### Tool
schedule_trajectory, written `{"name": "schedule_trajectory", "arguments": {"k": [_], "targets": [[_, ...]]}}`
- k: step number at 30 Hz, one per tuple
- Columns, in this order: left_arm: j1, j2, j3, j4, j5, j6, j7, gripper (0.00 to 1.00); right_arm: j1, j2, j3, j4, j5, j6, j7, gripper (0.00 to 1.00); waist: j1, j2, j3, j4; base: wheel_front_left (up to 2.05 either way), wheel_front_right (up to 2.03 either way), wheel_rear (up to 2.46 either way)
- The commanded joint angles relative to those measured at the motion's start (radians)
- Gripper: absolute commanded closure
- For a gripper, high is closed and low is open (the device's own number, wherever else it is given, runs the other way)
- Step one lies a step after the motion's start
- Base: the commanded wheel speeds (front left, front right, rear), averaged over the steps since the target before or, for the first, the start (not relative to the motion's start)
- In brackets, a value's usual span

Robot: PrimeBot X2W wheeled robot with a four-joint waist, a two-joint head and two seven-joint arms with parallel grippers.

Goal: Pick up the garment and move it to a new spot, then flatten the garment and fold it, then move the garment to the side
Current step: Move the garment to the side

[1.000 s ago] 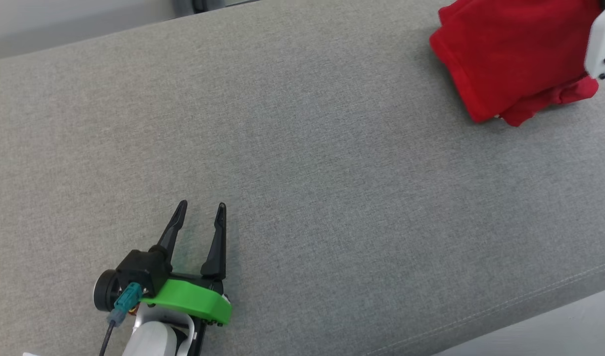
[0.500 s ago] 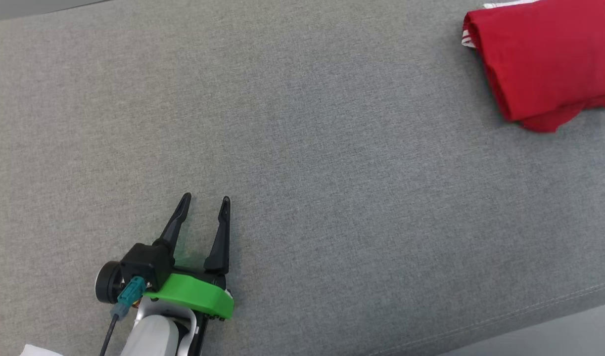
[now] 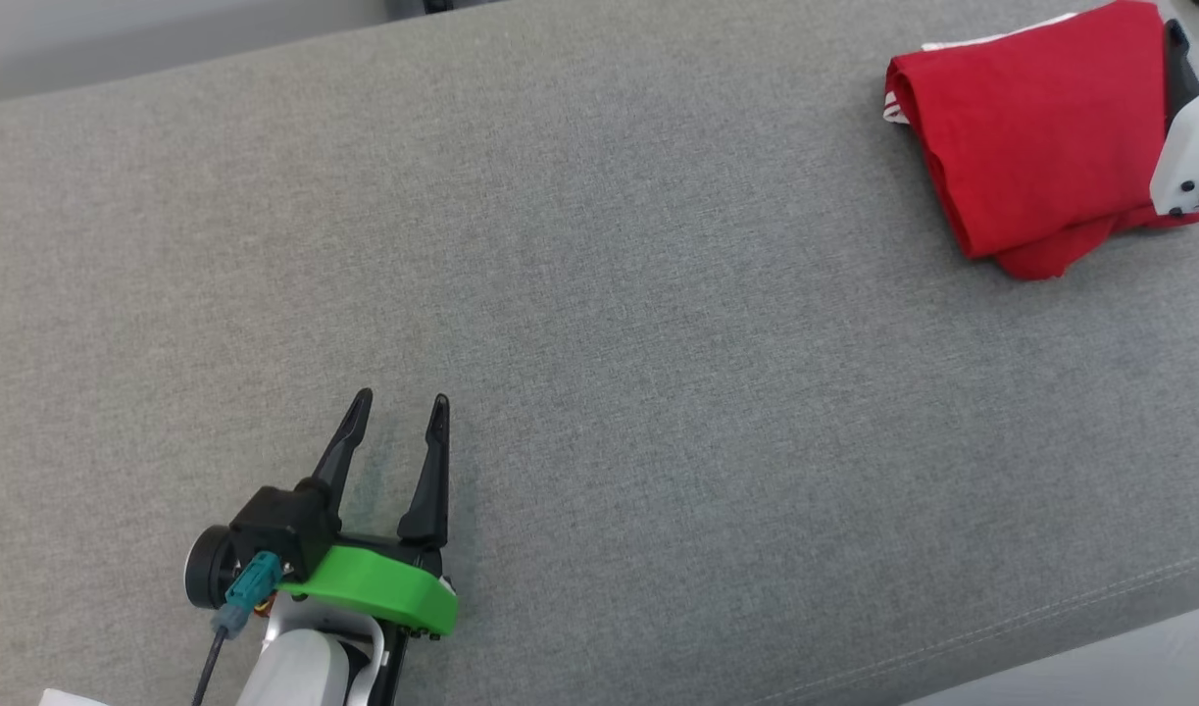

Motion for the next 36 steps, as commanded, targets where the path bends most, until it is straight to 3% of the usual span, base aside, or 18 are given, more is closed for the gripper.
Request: {"name": "schedule_trajectory", "arguments": {"k": [1, 10, 20, 24, 30, 33, 36], "targets": [[0.014, -0.001, 0.007, 0.001, -0.008, -0.003, 0.000, 0.00, 0.023, 0.002, 0.007, 0.005, -0.006, -0.002, -0.018, 0.00, 0.0000, 0.0000, -0.057, 0.010, 0.00, 0.00, 0.00], [0.056, -0.016, 0.082, -0.006, -0.051, 0.009, 0.000, 0.00, 0.080, 0.092, 0.046, -0.005, 0.019, -0.002, -0.103, 0.00, 0.0000, 0.0000, -0.184, 0.061, 0.00, 0.00, 0.00], [0.123, -0.023, 0.174, 0.001, -0.082, 0.034, 0.000, 0.00, 0.268, 0.201, 0.055, -0.095, 0.075, -0.002, -0.149, 0.00, 0.0000, 0.0000, -0.281, 0.116, 0.00, 0.00, 0.00], [0.157, -0.025, 0.197, 0.014, -0.086, 0.041, 0.000, 0.00, 0.410, 0.252, 0.003, -0.232, 0.081, -0.002, -0.150, 0.00, 0.0000, 0.0000, -0.308, 0.133, 0.00, 0.00, 0.00], [0.202, -0.030, 0.210, 0.010, -0.094, 0.039, 0.000, 0.00, 0.651, 0.316, -0.097, -0.470, 0.002, -0.002, -0.151, 0.00, 0.0000, 0.0000, -0.324, 0.150, 0.00, 0.00, 0.00], [0.224, -0.031, 0.214, 0.010, -0.103, 0.041, 0.000, 0.00, 0.753, 0.329, -0.113, -0.553, -0.026, -0.002, -0.151, 0.00, 0.0000, 0.0000, -0.328, 0.151, 0.00, 0.00, 0.00], [0.248, -0.032, 0.213, 0.010, -0.095, 0.045, 0.000, 0.00, 0.834, 0.333, -0.087, -0.620, 0.030, -0.002, -0.151, 0.00, 0.0000, 0.0000, -0.331, 0.155, 0.00, 0.00, 0.00]]}}
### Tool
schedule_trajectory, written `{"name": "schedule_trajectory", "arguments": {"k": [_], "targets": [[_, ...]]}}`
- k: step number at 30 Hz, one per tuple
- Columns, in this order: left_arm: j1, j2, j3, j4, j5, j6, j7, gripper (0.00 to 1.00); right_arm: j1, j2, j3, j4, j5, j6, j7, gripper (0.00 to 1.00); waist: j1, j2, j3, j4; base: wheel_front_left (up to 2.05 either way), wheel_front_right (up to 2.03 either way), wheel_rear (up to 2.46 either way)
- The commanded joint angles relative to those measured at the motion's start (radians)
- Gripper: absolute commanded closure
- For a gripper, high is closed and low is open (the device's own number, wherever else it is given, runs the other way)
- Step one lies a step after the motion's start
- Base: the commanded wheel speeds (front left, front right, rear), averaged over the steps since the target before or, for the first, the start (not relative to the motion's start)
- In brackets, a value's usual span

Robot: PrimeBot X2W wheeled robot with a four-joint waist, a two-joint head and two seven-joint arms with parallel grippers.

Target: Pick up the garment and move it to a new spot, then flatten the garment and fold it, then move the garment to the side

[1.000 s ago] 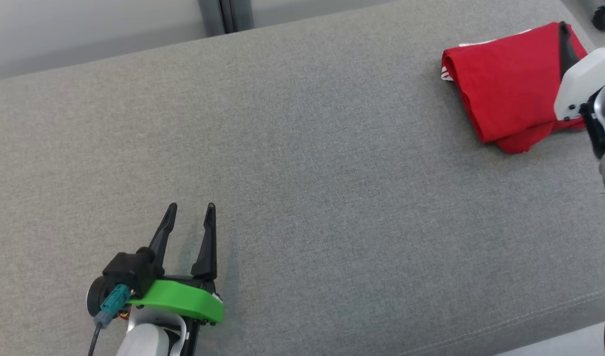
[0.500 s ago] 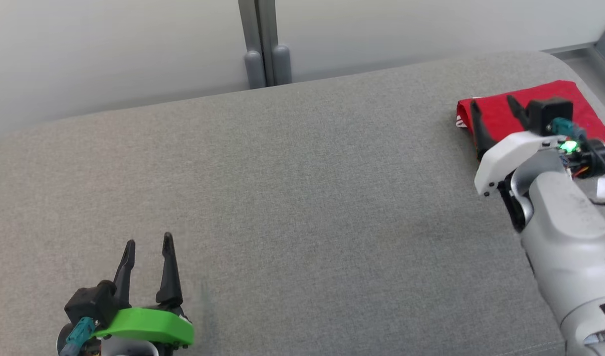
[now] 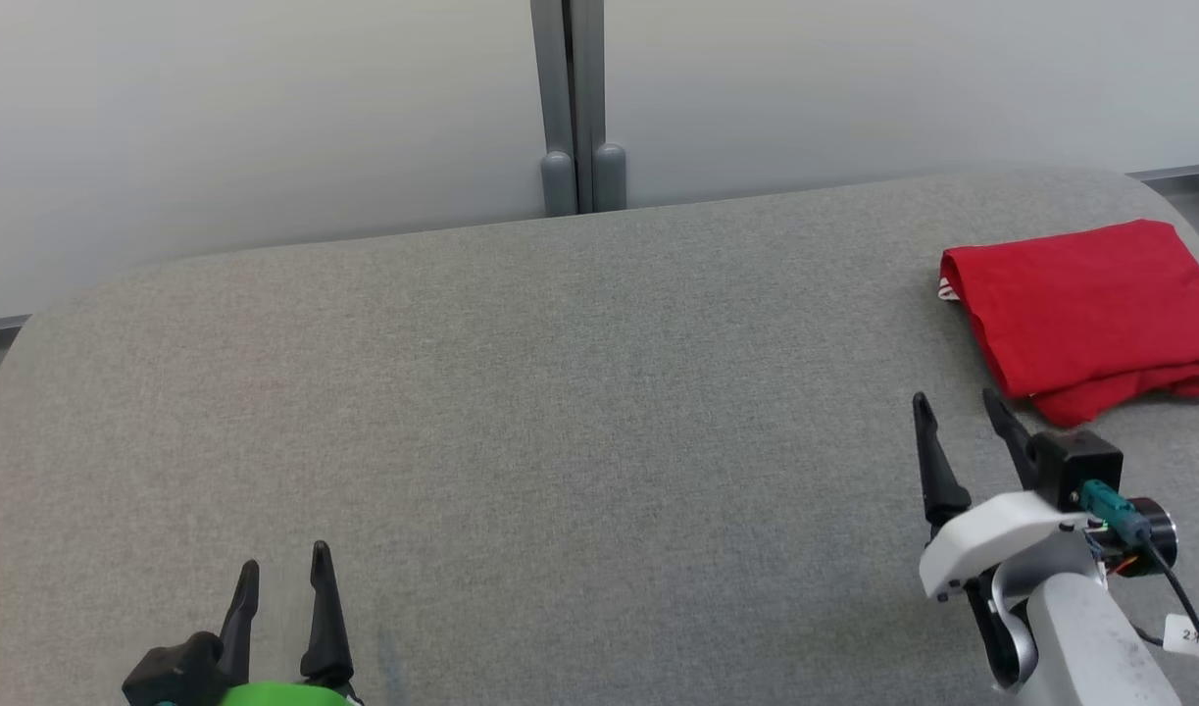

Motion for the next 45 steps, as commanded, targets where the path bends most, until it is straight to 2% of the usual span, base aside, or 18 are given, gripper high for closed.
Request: {"name": "schedule_trajectory", "arguments": {"k": [1, 8, 13, 41, 42, 45], "targets": [[0.020, 0.000, -0.001, -0.001, 0.008, 0.004, 0.000, 0.00, 0.034, -0.001, 0.010, -0.028, 0.014, -0.002, -0.004, 0.00, 0.0000, 0.0000, -0.002, 0.003, 0.00, 0.00, 0.00], [0.050, -0.001, -0.026, -0.002, 0.015, 0.007, 0.000, 0.00, 0.156, -0.002, 0.029, -0.123, 0.062, -0.002, -0.004, 0.00, 0.0000, 0.0000, -0.002, 0.016, 0.00, 0.00, 0.00], [0.044, -0.001, -0.055, -0.006, 0.000, 0.016, 0.000, 0.00, 0.195, -0.002, 0.046, -0.138, 0.084, -0.002, -0.004, 0.00, 0.0000, 0.0000, 0.002, 0.026, 0.00, 0.00, 0.00], [0.016, -0.001, -0.068, 0.006, -0.008, 0.034, 0.000, 0.00, 0.205, -0.001, 0.075, -0.135, 0.121, -0.002, -0.004, 0.00, 0.0000, 0.0000, 0.011, 0.026, 0.00, 0.00, 0.00], [0.030, -0.002, -0.070, 0.008, -0.004, 0.026, 0.000, 1.00, 0.193, 0.003, 0.076, -0.135, 0.116, 0.000, 0.000, 1.00, 0.0000, 0.0000, 0.011, 0.026, 0.00, 0.00, 0.00], [0.041, -0.003, -0.071, 0.033, -0.008, 0.025, 0.001, 1.00, 0.205, 0.008, 0.075, -0.112, 0.119, 0.000, 0.003, 1.00, 0.0000, 0.0000, 0.011, 0.026, 0.00, 0.00, 0.00]]}}
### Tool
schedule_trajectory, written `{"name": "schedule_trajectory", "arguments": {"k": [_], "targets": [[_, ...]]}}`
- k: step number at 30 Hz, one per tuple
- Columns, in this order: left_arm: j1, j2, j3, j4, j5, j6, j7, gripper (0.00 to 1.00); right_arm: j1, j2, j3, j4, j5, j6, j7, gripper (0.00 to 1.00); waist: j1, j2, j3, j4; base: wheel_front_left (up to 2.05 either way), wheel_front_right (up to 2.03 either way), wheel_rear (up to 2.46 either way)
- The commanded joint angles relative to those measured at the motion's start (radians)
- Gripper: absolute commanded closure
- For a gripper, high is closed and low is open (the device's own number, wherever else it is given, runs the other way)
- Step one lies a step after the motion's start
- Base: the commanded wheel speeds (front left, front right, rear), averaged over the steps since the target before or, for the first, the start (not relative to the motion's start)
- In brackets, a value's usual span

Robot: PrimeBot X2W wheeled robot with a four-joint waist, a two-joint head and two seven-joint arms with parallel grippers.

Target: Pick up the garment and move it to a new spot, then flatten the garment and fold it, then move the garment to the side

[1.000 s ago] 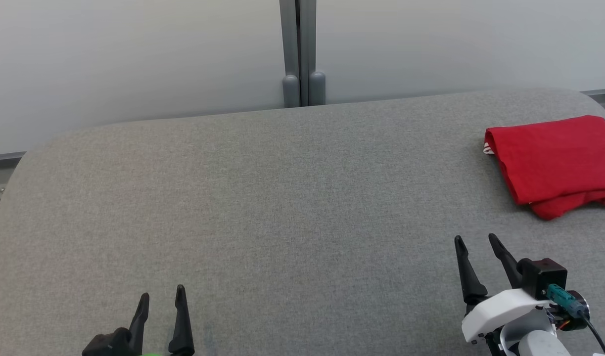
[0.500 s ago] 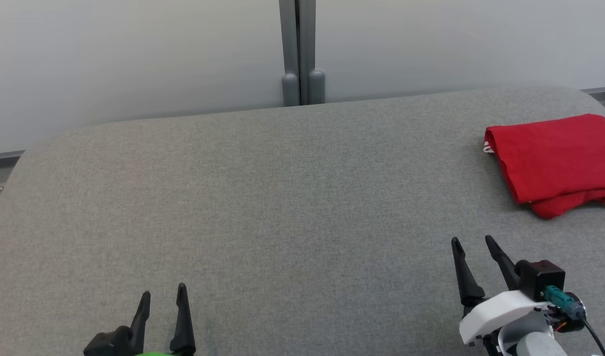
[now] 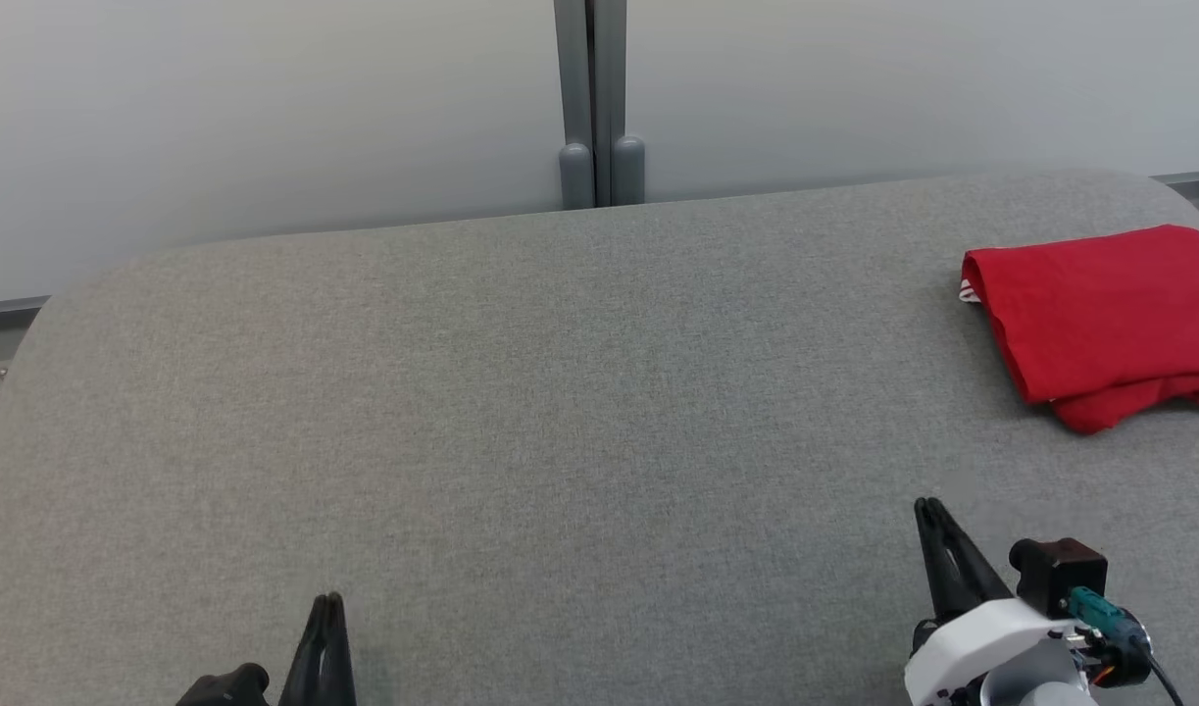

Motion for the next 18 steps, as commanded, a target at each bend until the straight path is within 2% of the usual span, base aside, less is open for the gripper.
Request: {"name": "schedule_trajectory", "arguments": {"k": [1, 18], "targets": [[-0.002, 0.000, 0.003, 0.000, -0.013, -0.001, 0.004, 1.00, -0.002, 0.000, -0.003, 0.001, 0.014, 0.000, 0.005, 1.00, 0.0000, 0.0000, 0.000, 0.000, 0.00, 0.00, 0.00], [-0.051, 0.001, 0.053, -0.015, -0.281, -0.017, 0.088, 1.00, -0.006, -0.002, -0.034, -0.038, 0.321, 0.000, 0.088, 1.00, 0.0000, 0.0000, 0.002, -0.001, 0.00, 0.00, 0.00]]}}
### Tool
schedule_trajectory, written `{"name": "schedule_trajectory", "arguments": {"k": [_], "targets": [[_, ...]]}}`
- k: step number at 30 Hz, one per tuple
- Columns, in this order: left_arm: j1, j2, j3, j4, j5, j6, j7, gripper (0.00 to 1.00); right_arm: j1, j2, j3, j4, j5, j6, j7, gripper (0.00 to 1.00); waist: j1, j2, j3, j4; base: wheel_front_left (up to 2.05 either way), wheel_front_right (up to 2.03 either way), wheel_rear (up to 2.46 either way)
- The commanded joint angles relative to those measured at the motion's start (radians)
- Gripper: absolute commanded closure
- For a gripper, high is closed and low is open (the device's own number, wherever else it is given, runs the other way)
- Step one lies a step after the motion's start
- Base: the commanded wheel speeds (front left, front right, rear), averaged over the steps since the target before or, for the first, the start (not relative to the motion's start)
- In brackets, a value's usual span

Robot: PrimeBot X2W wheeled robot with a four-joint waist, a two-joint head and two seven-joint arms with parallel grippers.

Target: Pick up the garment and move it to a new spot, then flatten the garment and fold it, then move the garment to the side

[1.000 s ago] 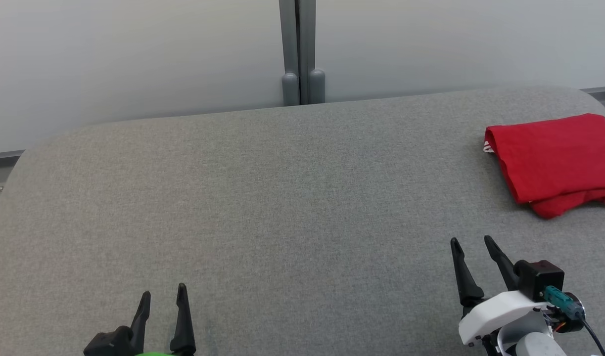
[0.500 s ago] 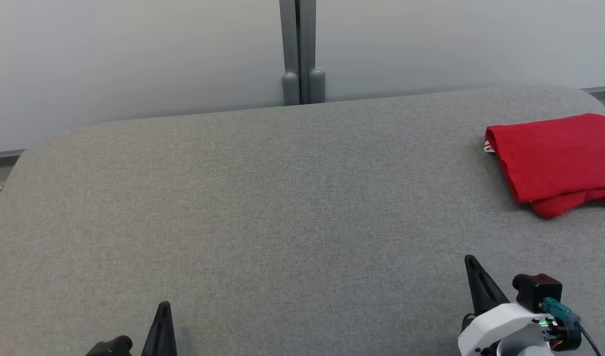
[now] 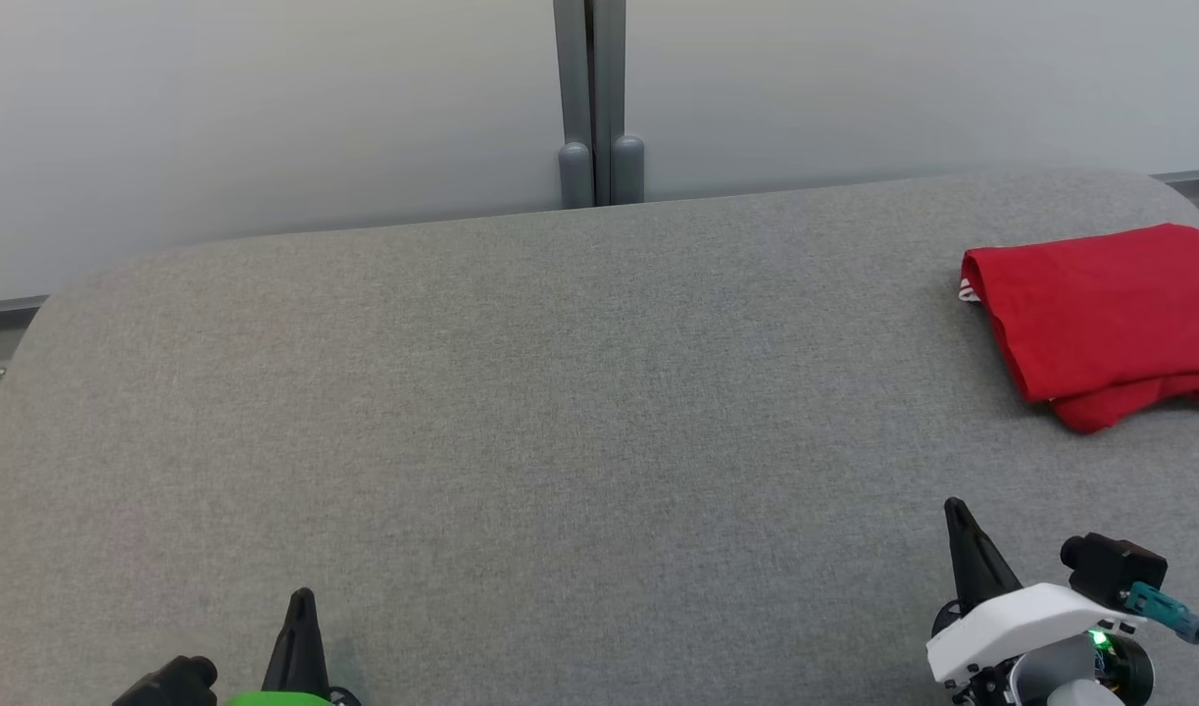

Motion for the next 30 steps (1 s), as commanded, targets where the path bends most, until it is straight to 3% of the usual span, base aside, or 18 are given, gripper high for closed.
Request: {"name": "schedule_trajectory", "arguments": {"k": [1, 30], "targets": [[-0.033, 0.002, 0.011, -0.018, -0.036, -0.006, 0.009, 1.00, -0.018, -0.005, -0.007, -0.023, 0.039, 0.000, 0.008, 1.00, 0.0000, 0.0000, 0.000, 0.000, 0.00, 0.00, 0.00], [-0.094, 0.003, 0.075, -0.038, -0.381, -0.026, 0.117, 1.00, -0.025, -0.008, -0.048, -0.070, 0.433, -0.001, 0.115, 1.00, 0.0000, 0.0000, 0.003, -0.001, 0.00, 0.00, 0.00]]}}
